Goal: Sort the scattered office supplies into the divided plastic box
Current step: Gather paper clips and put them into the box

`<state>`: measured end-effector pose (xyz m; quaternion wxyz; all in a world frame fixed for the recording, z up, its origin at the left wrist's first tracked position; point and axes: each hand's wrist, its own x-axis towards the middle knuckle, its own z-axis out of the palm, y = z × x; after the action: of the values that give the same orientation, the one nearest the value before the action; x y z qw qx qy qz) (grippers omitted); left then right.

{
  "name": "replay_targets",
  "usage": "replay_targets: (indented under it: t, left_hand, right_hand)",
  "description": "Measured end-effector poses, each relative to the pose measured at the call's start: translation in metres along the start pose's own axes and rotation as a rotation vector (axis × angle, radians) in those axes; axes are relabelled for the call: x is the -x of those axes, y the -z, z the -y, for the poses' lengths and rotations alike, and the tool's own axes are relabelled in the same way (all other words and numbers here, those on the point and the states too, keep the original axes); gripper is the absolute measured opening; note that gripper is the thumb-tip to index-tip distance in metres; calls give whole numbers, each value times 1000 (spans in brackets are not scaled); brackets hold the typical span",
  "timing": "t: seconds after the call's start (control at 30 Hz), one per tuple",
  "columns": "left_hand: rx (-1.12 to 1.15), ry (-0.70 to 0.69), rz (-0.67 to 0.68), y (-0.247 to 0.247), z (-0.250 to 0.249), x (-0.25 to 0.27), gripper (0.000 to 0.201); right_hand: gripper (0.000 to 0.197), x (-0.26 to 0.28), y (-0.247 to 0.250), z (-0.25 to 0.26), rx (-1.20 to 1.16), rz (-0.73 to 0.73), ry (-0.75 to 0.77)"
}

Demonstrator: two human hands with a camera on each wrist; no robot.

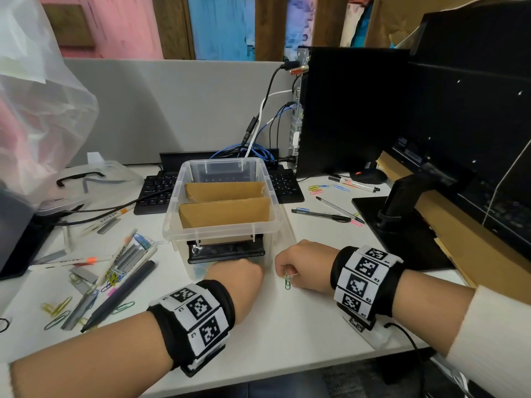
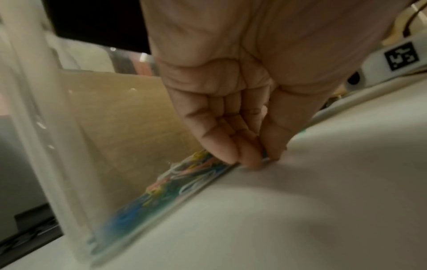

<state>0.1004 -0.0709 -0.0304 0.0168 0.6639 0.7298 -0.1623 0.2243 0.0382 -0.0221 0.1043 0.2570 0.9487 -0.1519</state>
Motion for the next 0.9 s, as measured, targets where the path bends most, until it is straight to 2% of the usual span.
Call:
replay_targets:
  t: [0.23,0.37,0.5,0.6,0.73,0.9]
  left_hand:
    - [-53,-26,-12,6,0,3,31]
    - [-19,-17,7,3,0,-1,24]
    - [5,-27,19,-5,-1,-5,20]
    - [14,-48,11,-12,1,-6,22]
    - [72,-84,60,-11,7,-6,34]
    - [49,-95,57,-14,5,2,26]
  right_hand:
    - [17,-1,0,0,59,41,-36]
    - [11,0,-2,0,82,63,-52]
    - [24,1,-3,3,95,84,-62]
    - [14,3,-4,5,89,70,-45]
    - [11,6,-5,3,53,59,-41]
    - [10,12,5,-4,35,3,-89]
